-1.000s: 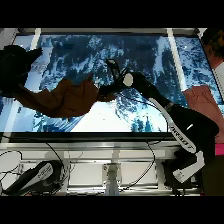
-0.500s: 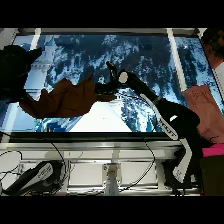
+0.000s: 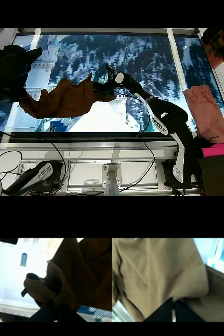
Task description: Fold the clothes and pants, and hang the long-sleeved shirts on hangers.
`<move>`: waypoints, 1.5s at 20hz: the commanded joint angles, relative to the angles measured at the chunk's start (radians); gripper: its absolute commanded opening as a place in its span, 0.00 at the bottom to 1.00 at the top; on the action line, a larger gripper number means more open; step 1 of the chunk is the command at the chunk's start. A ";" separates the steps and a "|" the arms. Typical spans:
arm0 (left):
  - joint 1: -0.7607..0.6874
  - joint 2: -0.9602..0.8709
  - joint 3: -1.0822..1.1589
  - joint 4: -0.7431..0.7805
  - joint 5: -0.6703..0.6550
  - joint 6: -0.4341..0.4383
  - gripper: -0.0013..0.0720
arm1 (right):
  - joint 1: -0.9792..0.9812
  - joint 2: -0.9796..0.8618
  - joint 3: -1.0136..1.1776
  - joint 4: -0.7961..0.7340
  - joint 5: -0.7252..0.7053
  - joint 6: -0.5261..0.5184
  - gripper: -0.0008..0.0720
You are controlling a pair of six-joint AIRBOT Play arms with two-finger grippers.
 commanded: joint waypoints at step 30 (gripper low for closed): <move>0.006 0.494 0.002 -0.098 0.664 -0.224 0.04 | -0.215 0.840 0.186 -0.657 0.381 -0.372 0.02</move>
